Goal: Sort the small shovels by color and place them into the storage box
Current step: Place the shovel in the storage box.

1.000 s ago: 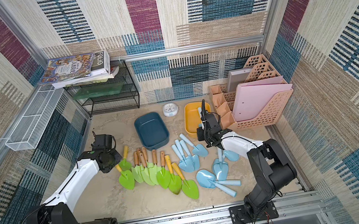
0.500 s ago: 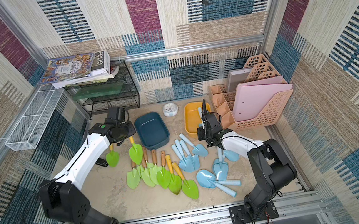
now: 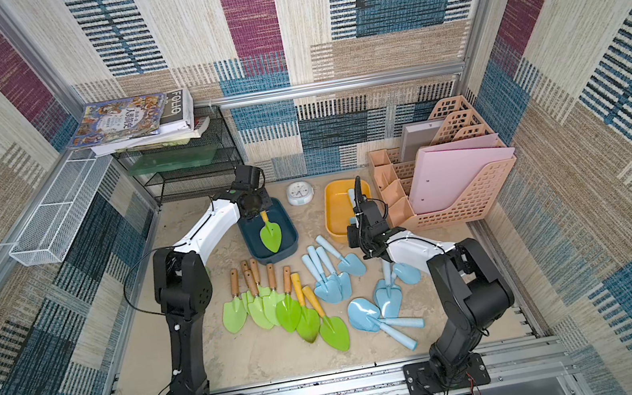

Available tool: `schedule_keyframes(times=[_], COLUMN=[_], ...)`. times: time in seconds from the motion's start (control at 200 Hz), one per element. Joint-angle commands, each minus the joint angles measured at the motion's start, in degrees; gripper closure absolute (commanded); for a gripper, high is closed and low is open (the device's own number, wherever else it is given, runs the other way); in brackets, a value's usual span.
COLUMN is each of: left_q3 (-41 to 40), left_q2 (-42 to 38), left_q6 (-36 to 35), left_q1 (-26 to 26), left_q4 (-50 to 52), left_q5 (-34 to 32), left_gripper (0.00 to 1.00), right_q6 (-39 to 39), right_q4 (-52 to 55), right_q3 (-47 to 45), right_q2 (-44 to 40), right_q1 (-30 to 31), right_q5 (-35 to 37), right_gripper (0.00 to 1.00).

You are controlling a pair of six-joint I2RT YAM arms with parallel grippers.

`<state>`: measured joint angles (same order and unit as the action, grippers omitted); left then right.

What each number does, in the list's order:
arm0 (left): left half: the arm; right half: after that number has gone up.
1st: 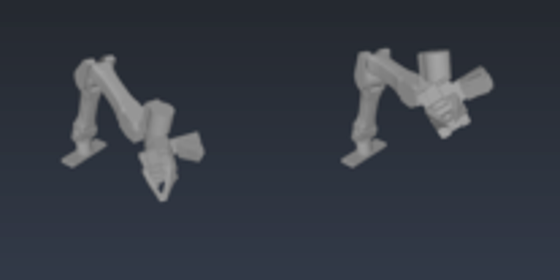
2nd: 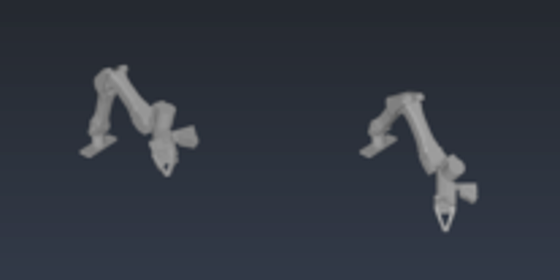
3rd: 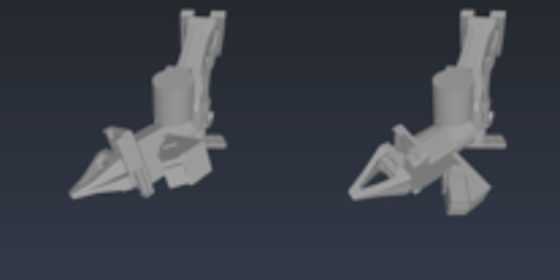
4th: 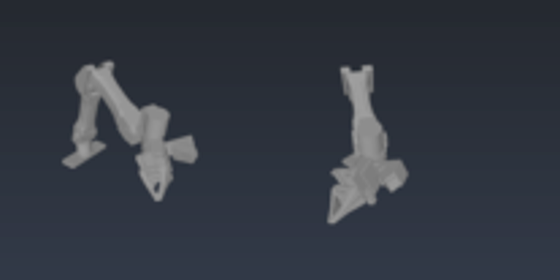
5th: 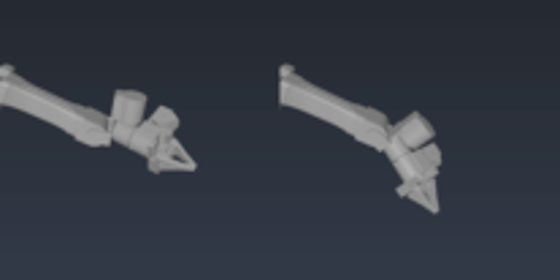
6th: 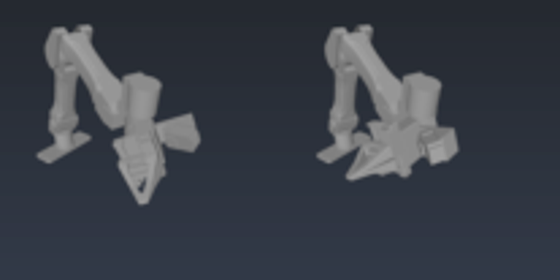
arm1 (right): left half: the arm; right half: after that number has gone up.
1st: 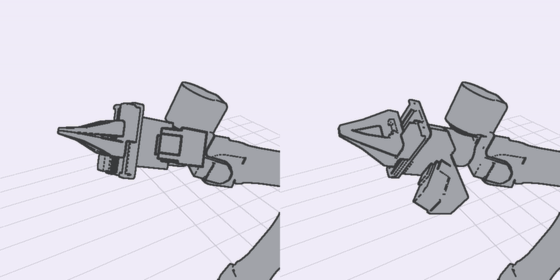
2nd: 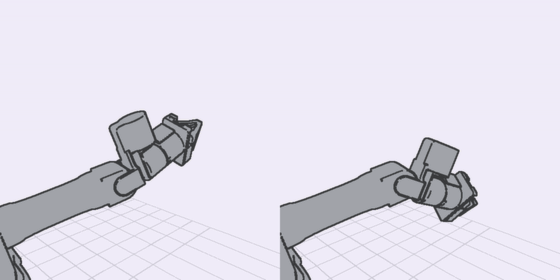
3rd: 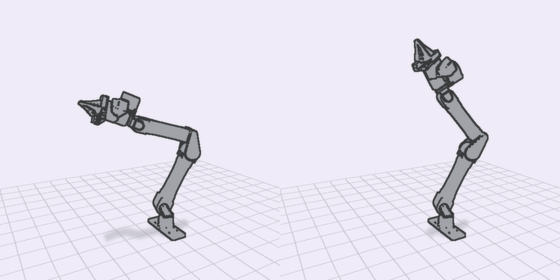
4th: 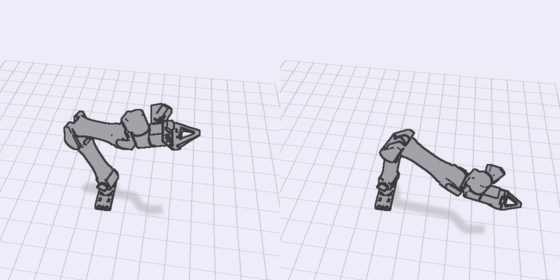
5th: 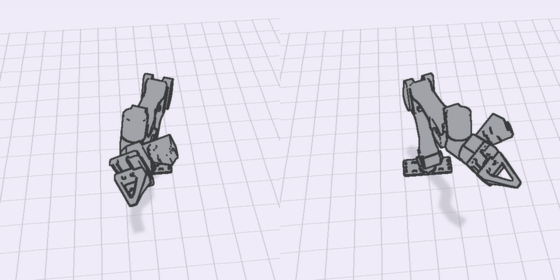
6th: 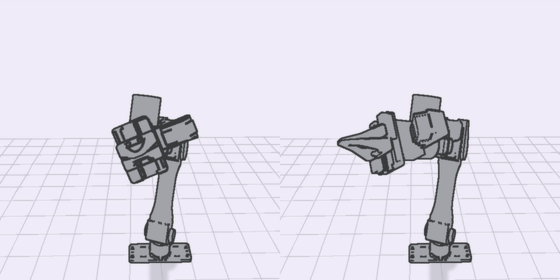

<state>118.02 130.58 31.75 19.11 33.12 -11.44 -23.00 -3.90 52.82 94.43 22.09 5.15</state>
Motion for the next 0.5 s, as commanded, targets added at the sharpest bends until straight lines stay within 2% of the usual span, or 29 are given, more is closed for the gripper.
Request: schedule_keyframes(times=[0.0,0.105,0.441,0.496], left_q3=[5.01,9.61,8.35,8.51], left_q2=[3.65,7.14,9.76,9.98], left_q6=[2.15,3.81,7.35,7.45], left_q1=[-0.05,0.0,0.22,0.26], left_q4=[0.25,4.47,5.79,5.6], left_q5=[-2.49,-2.03,-0.25,0.34], left_gripper=[1.0,1.0,1.0,0.92], right_q6=[0.32,0.2,0.06,-0.02], right_q4=[0.95,1.09,0.91,0.93], right_q3=[0.35,0.56,0.36,0.27], right_q2=[0.73,1.38,1.8,1.82], right_q1=[-0.19,-0.57,-1.17,-1.23], right_q5=[0.57,0.39,0.39,0.39], right_gripper=[0.75,0.75,0.75,0.74])
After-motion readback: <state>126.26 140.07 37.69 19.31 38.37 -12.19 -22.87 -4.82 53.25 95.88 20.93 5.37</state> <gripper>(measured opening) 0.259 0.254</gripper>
